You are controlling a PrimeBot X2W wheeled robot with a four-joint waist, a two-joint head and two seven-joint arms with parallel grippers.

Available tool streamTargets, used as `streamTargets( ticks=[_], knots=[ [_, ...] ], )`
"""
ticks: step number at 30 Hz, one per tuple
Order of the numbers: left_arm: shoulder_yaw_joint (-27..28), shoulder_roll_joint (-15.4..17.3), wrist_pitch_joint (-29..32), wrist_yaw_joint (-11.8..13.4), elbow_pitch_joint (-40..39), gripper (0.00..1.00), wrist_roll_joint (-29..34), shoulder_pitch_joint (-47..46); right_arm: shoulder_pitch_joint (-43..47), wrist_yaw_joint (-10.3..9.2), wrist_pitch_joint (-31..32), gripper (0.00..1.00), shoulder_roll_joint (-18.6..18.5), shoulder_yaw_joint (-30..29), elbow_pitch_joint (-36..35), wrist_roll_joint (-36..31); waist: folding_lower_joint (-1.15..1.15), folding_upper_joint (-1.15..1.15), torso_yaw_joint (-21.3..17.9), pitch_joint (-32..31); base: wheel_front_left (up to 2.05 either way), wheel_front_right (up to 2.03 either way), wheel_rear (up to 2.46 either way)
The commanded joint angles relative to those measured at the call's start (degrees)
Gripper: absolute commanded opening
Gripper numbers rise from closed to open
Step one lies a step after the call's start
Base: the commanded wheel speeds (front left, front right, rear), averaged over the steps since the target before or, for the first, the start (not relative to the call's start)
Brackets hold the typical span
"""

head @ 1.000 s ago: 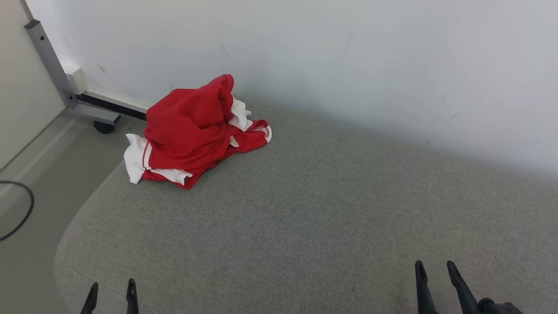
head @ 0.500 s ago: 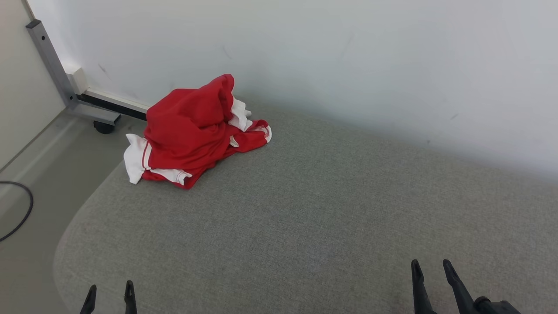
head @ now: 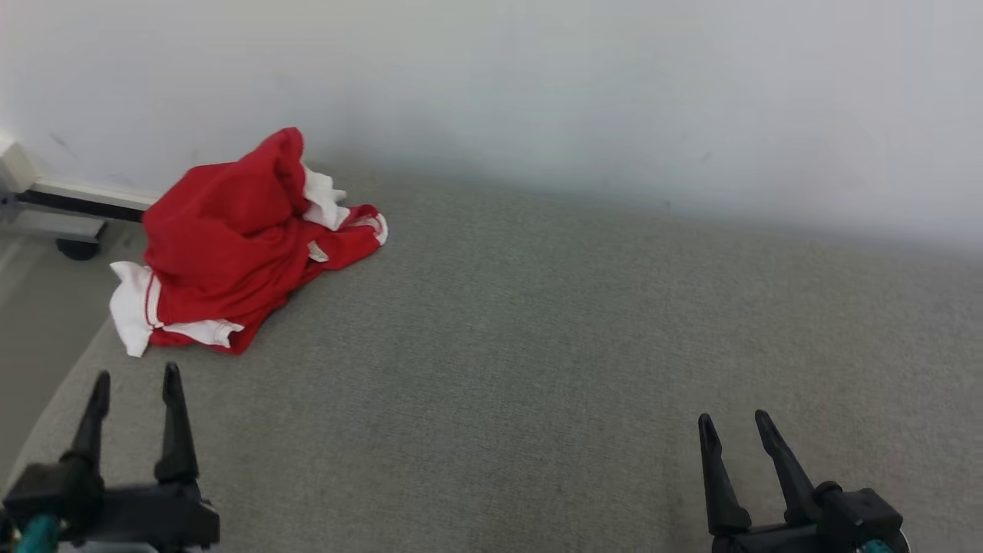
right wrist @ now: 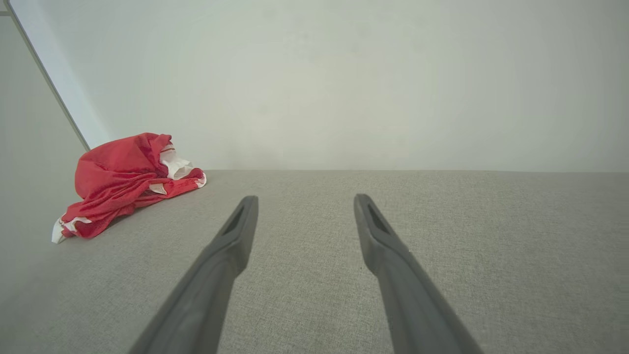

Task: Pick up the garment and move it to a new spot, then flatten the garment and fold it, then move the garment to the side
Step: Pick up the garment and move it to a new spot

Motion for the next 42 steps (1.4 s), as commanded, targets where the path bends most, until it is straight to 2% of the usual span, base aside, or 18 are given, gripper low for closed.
streamTargets(
  ticks=[1,10,20,24,27,33,42],
  knots=[
    [0.28,1.14,-0.09,0.06,0.36,1.00,-0.62,-3.52,-1.37,0.19,-0.14,1.00,-0.14,0.04,-0.43,-0.48,-0.01,0.00,-6.30,4.98,0.00,0.00,0.00],
    [4.05,7.85,-0.09,0.06,5.09,1.00,-3.90,-16.80,-6.04,0.19,-0.15,1.00,-0.13,0.00,-0.74,0.80,-0.01,0.00,-15.89,12.24,0.00,0.00,0.00],
    [5.38,18.67,0.69,0.09,15.51,1.00,-9.11,-25.79,-9.21,0.19,-0.14,1.00,-0.10,-0.08,-1.14,2.83,-0.01,0.00,-23.09,17.51,0.00,0.00,0.00],
    [6.53,19.50,2.25,0.07,18.17,1.00,-11.52,-27.72,-9.46,0.19,-0.15,1.00,-0.09,-0.65,-1.19,3.54,-0.01,0.00,-24.06,18.54,0.00,0.00,0.00],
    [7.26,21.67,5.04,0.29,21.92,1.00,-13.05,-29.42,-9.64,0.19,-0.14,1.00,-0.08,-1.42,-1.19,4.24,-0.01,0.00,-24.72,19.68,0.00,0.00,0.00],
    [5.61,23.76,10.08,1.80,27.72,1.00,-11.30,-30.13,-10.14,0.19,-0.15,1.00,-0.09,-1.87,-1.13,4.20,-0.01,0.00,-24.54,20.33,0.00,0.00,0.00],
    [3.26,24.38,15.50,3.44,35.00,1.00,-10.33,-31.79,-10.23,0.19,-0.15,1.00,-0.09,-2.03,-1.31,3.73,-0.01,0.00,-24.00,19.98,0.00,0.00,0.00]
  ],
)
